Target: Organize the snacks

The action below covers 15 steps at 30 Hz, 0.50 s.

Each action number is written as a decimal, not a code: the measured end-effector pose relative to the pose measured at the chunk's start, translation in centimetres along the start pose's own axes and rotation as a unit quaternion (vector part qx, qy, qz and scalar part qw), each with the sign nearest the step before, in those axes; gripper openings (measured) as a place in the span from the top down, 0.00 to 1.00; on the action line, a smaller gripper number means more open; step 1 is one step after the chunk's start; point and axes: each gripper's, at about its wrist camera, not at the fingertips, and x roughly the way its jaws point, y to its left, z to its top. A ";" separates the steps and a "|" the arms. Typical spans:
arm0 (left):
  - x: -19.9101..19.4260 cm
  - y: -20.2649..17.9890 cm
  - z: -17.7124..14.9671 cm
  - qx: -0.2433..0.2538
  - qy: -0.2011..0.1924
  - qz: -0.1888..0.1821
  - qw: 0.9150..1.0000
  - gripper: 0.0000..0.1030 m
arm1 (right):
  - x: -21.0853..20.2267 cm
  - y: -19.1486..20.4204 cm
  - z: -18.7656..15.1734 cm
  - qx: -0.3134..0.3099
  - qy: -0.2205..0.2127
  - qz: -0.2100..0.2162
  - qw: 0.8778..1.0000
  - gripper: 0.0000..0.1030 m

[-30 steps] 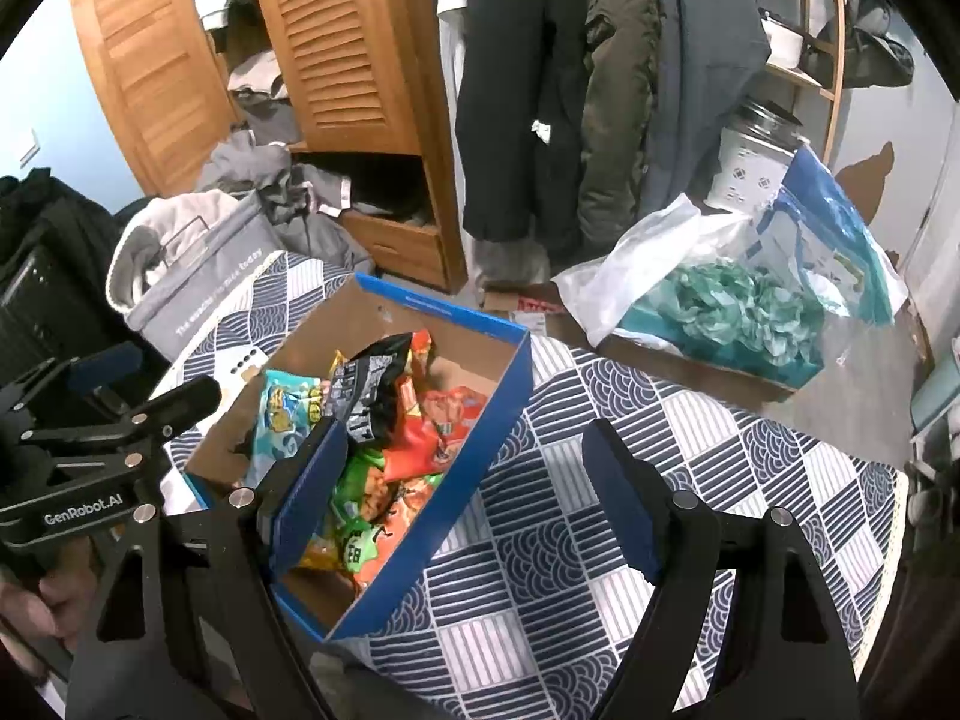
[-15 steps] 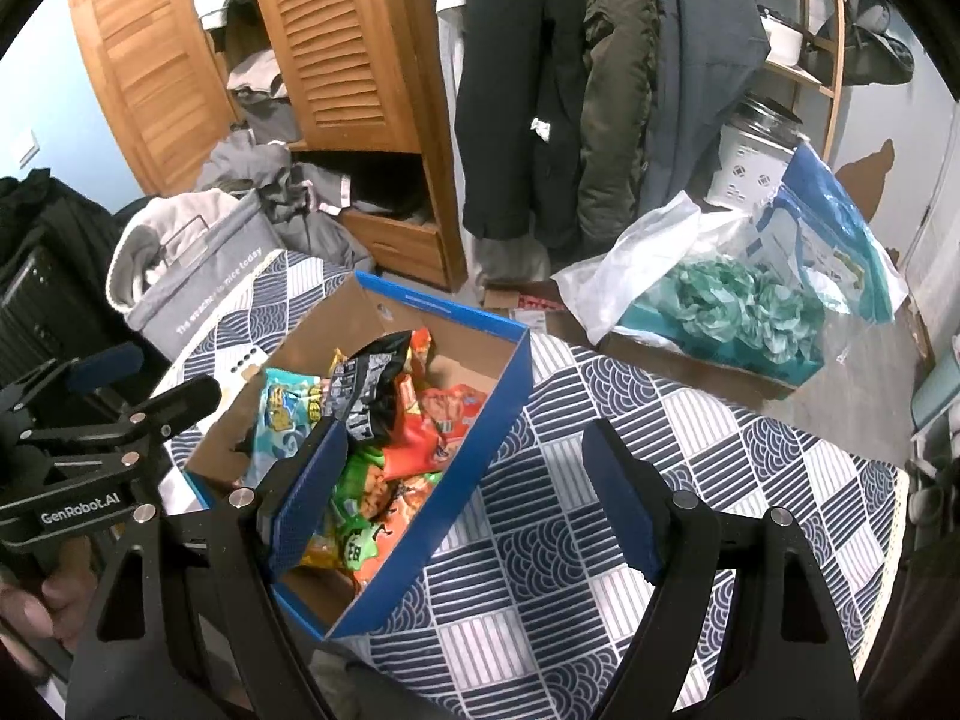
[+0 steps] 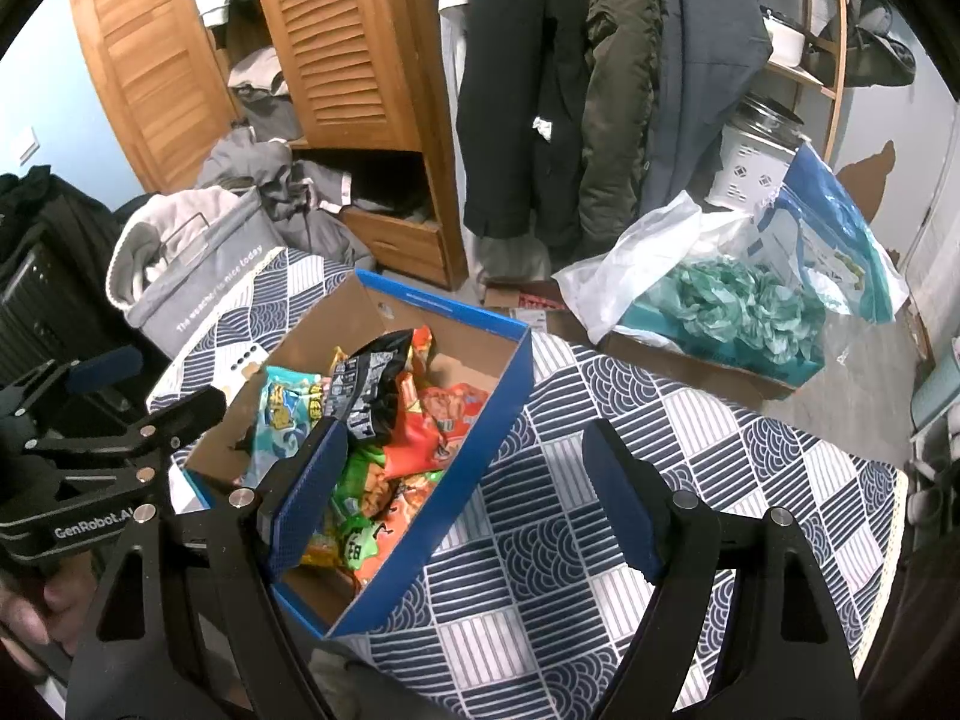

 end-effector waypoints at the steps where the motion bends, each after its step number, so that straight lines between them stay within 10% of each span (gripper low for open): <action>1: 0.0 0.0 0.0 0.000 0.000 0.000 1.000 0.13 | 0.0 0.0 0.0 0.000 0.000 0.000 1.000 0.22; 15: 0.0 0.0 0.0 0.001 -0.001 -0.002 1.000 0.13 | 0.0 0.0 0.1 0.000 0.000 0.000 1.000 0.22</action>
